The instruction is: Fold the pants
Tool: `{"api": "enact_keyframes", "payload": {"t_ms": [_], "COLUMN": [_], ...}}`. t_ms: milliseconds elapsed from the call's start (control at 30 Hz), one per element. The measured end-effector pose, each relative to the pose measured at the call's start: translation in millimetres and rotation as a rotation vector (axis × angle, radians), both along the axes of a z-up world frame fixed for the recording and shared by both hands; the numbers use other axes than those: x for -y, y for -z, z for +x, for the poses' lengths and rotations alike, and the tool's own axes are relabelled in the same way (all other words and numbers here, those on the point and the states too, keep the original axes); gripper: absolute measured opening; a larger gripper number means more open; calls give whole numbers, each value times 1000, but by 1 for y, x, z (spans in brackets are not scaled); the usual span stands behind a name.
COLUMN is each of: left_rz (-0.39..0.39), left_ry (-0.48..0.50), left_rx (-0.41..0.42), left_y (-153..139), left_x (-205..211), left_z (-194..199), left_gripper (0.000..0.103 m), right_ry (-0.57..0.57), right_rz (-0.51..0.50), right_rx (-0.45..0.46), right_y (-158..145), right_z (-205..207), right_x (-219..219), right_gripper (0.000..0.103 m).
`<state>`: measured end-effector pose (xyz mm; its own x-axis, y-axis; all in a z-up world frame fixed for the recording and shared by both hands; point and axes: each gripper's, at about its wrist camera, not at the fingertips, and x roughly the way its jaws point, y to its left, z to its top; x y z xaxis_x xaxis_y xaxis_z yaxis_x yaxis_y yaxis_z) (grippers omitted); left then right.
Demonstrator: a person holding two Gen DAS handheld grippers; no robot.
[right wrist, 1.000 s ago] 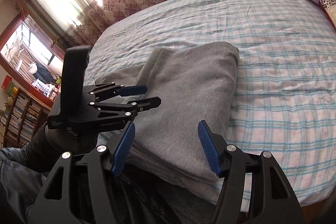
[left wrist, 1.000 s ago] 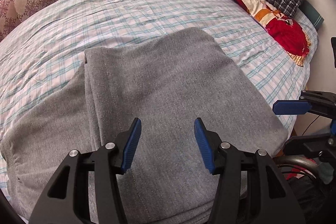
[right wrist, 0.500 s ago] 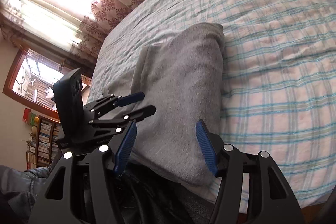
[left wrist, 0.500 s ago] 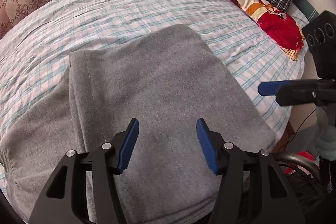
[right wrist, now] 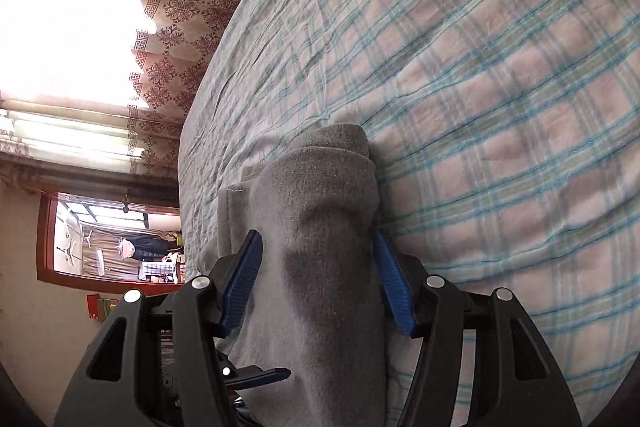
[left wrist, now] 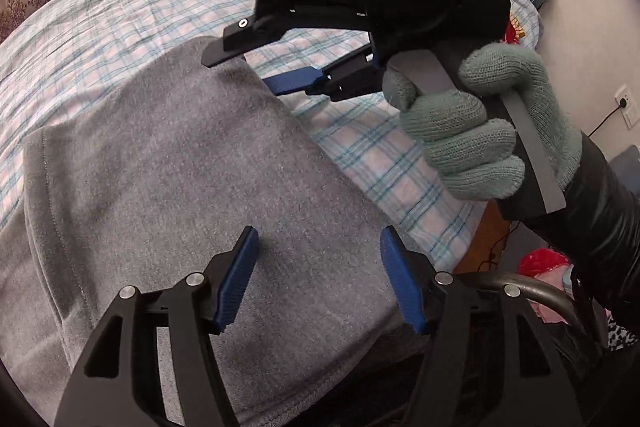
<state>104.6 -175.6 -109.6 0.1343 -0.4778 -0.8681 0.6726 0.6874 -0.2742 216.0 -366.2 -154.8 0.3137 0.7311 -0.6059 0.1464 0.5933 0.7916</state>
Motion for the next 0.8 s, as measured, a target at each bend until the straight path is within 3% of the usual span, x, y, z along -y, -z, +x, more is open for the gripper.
{"api": "enact_keyframes", "payload": {"t_ms": [167,300,433,533,667,733,800], "left_rz": [21,4,-4,-26,-40,-47,-55], "left_ry": [24,27,29,19,25,28,25], "left_rx": [-3,-8,-3,-16,-13,-10,-5], "left_y": [12,16,16,16,15,13,10], "left_x": [2,-1,-4,-9,-13,-14,-17], "left_z": [-3,-6,-9,-9,-12,-12,-11], "left_gripper": [65,65,64,64,64,64,64], "right_ry": [19,14,-30,-8,-41,-94,-119], "right_rz": [-52,-166,-366,-318,-257,-290,-315], "right_rx": [5,67,173,141,278,353,361], "right_y": [3,-12,-26,-15,-49,-68,-69], "right_z": [29,33,39,40,18,10,11], "right_x": [-13,-18,-38,-27,-24,-32,-35], "right_gripper": [30,30,30,30,30,30,30]}}
